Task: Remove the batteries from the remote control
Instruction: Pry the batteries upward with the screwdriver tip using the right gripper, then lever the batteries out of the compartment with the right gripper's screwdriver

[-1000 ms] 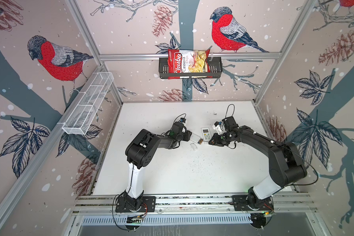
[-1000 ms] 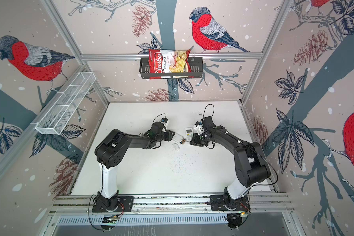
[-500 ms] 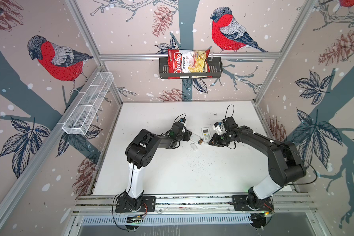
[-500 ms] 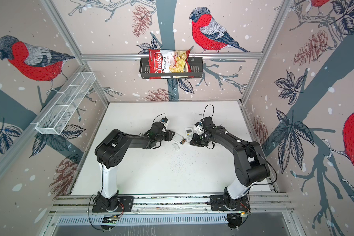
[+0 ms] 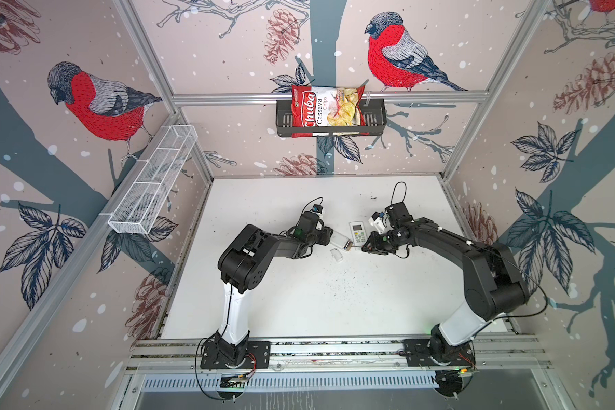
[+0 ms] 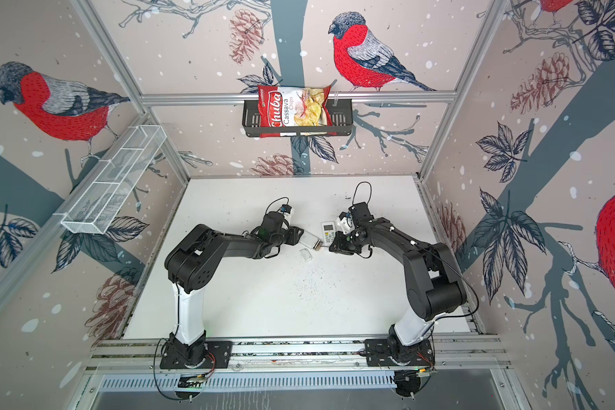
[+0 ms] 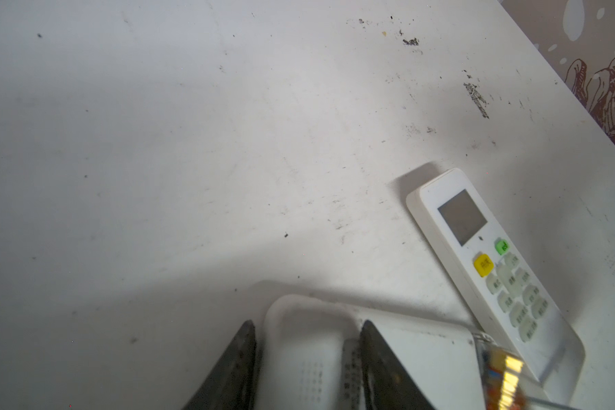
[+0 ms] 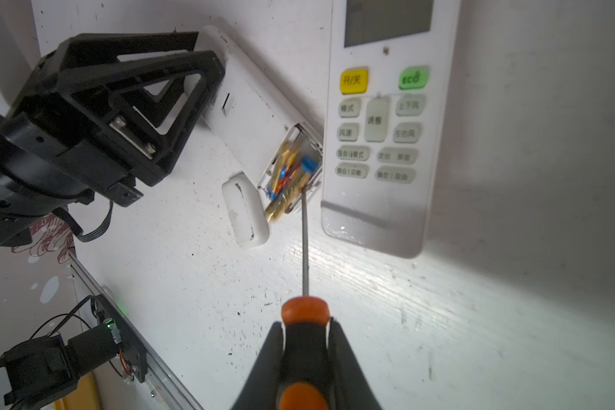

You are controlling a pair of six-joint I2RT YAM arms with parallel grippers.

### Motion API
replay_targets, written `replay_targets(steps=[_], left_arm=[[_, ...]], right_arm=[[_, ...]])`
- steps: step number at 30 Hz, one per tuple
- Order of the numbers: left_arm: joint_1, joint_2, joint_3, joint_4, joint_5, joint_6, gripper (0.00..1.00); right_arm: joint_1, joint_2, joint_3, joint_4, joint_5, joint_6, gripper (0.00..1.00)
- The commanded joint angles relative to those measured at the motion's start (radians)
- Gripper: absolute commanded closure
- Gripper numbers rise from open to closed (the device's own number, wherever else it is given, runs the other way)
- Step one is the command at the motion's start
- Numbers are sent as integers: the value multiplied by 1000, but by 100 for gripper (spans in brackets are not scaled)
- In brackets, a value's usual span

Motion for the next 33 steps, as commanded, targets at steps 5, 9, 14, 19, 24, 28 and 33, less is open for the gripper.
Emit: replay_targets(steps=[5,9,14,19,24,28,33], left_arm=[[-4,14,-10,-136,23,-15,52],[-4,11,-15,-137,18,-16,52],[-2,12,-13,-136,17,-19,52],[-2,8,-16,-135,10,-26,52],[2,-11,-15,-143,-5,-27,46],[4,-56,-15,-164,-44,-18,25],[3,-151,-30,-173,-96,-14,3]], right_arm=[[0,1,-29,67,-13,27,100],[-1,1,-34,77,-18,27,100],[-1,-3,-32,85,-33,28,100],[-4,-27,-27,81,-29,26,100],[-7,-50,-27,84,-30,26,100],[-25,-137,-81,159,-9,55,100],[-49,-301,-221,343,156,137,100]])
